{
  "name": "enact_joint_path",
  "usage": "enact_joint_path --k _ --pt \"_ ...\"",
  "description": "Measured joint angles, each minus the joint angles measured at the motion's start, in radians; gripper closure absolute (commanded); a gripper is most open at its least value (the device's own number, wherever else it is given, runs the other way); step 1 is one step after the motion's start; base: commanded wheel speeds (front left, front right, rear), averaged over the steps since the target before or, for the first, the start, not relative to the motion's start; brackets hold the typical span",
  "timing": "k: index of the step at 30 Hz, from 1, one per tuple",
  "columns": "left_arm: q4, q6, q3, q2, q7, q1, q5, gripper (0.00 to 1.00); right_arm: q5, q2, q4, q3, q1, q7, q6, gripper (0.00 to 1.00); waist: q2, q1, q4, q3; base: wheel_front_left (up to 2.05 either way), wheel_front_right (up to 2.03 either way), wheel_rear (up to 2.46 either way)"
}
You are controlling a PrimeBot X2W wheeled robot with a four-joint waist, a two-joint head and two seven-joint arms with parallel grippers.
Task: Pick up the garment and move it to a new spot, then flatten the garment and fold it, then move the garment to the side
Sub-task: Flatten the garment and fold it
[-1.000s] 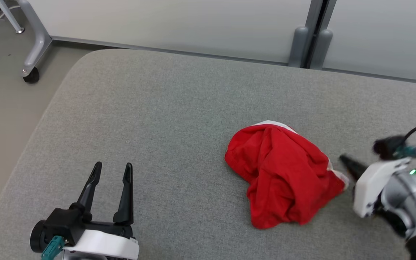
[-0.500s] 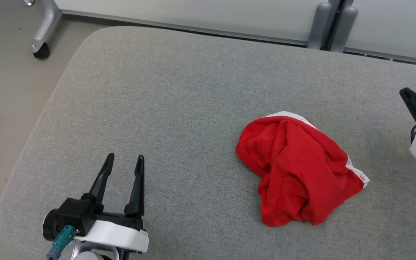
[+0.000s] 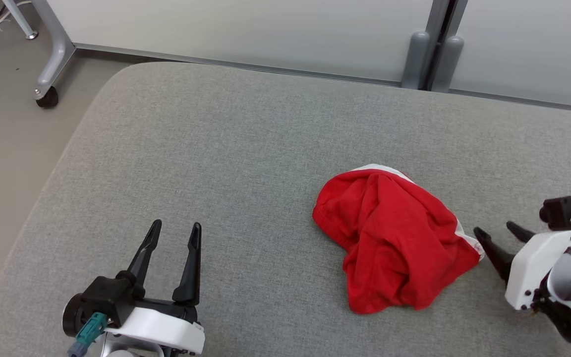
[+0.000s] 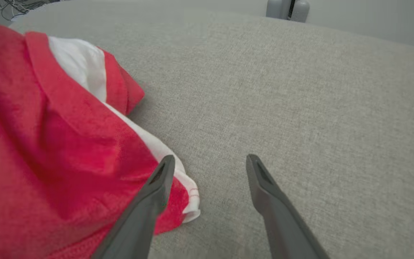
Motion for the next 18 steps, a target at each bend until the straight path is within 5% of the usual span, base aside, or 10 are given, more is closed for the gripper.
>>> enact_joint_path --k 10,13,18 --pt "0.011 -0.002 0.003 -0.004 0.000 -0.006 0.000 0.00 0.037 0.040 0.100 0.039 -0.008 0.101 -0.001 0.00 0.0000 0.0000 0.045 0.018 0.00 0.00 0.00" --pt "0.016 -0.005 0.005 -0.007 0.000 -0.006 0.000 0.00 0.045 0.040 0.101 0.056 -0.017 0.100 -0.003 1.00 0.0000 0.0000 0.056 0.019 0.00 0.00 0.00" --pt "0.025 -0.008 0.009 -0.011 0.000 -0.005 0.001 0.00 0.057 0.036 0.095 0.085 -0.021 0.080 -0.001 1.00 0.0000 0.0000 0.062 0.010 0.00 0.00 0.00"
